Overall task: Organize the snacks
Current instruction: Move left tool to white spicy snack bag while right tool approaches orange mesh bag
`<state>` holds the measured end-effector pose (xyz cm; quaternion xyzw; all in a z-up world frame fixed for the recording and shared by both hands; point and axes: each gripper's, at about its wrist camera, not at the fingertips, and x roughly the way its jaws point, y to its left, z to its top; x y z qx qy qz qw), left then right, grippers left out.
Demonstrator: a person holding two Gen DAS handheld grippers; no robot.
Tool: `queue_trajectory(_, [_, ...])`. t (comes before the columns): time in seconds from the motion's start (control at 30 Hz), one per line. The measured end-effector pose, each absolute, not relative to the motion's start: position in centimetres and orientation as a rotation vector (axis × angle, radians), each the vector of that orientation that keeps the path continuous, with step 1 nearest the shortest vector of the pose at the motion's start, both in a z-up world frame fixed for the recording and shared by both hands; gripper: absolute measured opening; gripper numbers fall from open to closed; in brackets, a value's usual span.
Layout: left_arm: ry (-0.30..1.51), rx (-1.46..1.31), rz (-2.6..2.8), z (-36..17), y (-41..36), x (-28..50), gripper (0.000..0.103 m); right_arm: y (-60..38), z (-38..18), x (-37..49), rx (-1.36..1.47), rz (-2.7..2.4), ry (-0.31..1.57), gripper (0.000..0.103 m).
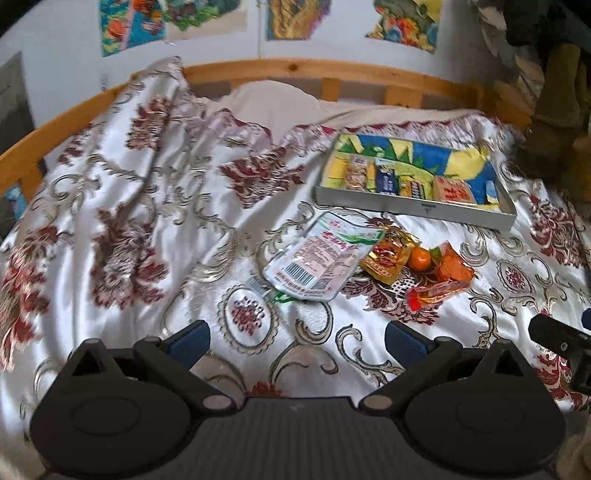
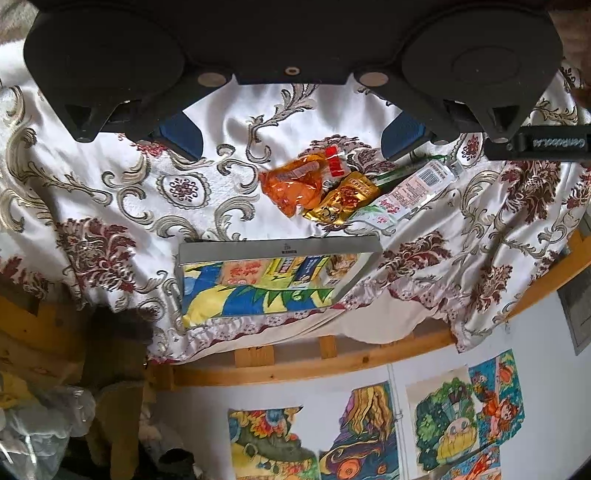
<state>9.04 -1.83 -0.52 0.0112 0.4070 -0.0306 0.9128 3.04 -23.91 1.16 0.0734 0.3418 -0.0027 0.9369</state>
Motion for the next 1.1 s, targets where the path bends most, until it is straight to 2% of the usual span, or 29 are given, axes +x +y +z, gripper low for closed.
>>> queue_trajectory(0.33, [0.785,0.12,-0.172,-0.8,-1.0,14.6,0.103,-24.8,0.0,7.1,0.178,-0.014,0.77,0.102])
queue_trajectory(0.7, [0.795,0.003,-0.341,-4.0,-1.2,19.5,0.103,-24.3,-2.8,12.8,0.05,0.066,0.785,0.102])
queue_trajectory(1.1, [0.83,0.041,-0.371,-8.1,-2.4,23.2,0.103,-25.3,-5.9,17.5,0.175,0.074,0.76,0.102])
